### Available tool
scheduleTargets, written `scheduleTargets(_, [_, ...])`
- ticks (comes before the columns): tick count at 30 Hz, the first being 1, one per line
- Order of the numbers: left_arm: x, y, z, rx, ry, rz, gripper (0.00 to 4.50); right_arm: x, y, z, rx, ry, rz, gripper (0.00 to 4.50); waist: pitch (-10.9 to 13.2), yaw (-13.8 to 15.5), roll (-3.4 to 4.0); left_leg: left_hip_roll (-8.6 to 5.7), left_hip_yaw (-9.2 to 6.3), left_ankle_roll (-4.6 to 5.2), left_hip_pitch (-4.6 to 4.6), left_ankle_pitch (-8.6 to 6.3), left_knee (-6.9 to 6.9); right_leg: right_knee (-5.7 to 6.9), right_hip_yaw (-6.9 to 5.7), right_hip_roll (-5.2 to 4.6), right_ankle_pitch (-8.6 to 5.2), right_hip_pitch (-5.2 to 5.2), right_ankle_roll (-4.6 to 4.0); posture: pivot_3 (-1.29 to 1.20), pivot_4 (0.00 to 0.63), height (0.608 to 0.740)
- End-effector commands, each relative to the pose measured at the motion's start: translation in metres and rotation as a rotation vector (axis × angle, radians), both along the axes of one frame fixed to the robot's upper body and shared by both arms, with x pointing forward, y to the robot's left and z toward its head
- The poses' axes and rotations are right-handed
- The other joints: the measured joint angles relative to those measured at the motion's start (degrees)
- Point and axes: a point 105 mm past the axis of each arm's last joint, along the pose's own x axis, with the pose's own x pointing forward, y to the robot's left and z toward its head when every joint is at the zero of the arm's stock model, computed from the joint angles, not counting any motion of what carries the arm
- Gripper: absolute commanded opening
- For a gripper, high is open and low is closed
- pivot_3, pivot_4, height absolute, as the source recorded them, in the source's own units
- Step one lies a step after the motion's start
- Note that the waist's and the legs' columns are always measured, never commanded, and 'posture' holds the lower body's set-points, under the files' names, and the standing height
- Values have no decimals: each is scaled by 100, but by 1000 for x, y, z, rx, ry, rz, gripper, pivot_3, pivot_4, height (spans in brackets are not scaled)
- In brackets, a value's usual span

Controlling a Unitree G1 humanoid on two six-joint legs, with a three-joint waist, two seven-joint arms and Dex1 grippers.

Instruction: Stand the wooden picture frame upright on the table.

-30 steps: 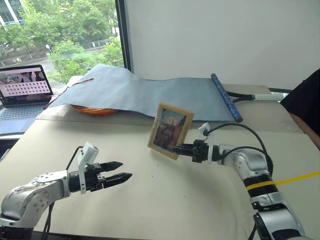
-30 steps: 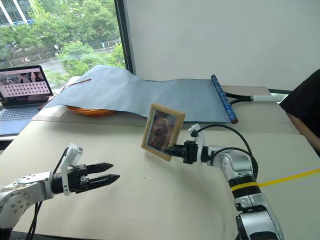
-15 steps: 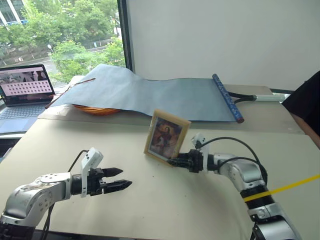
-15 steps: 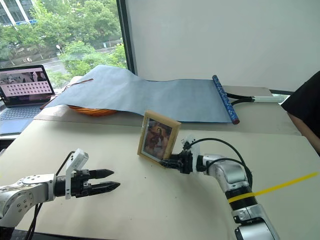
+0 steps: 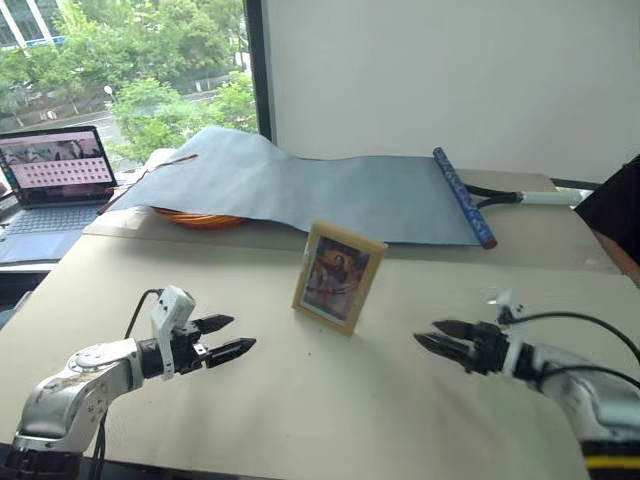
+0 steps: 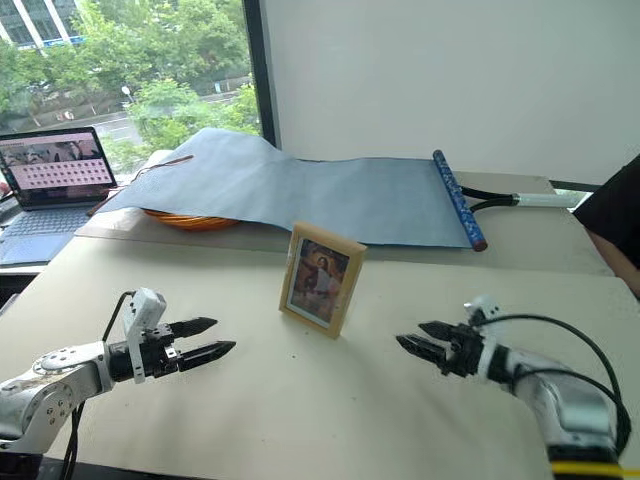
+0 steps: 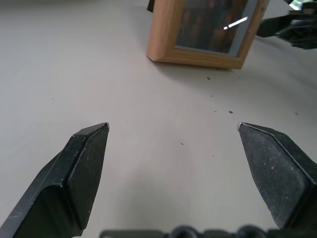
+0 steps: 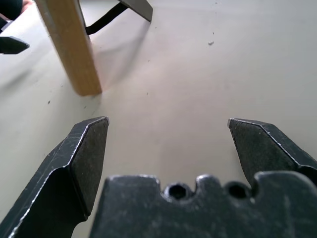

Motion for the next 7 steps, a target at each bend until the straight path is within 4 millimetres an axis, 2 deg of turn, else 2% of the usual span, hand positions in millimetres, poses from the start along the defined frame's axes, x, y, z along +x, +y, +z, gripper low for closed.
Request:
scheduleTargets(1, [4,3,4,69,-89,18,4500,-12,8,40,-6,-190,3,4476,-1,-81,2,0,0,0,4,0,5,1,1,0,0,3,1,0,150,740])
scheduleTargets(6, [12,-6,2,63,-96,28,4500,-18,13,37,-76,-209,-26,4476,-1,-59,0,-1,0,-1,5,0,42,-1,5,-2,6,19,23,0,150,740])
scheduleTargets(7, [9,-8,-2,83,-57,-17,4500,-17,13,36,-73,-203,-33,4476,-1,-59,0,-1,1,0,4,0,44,-5,5,-2,3,19,36,0,150,740])
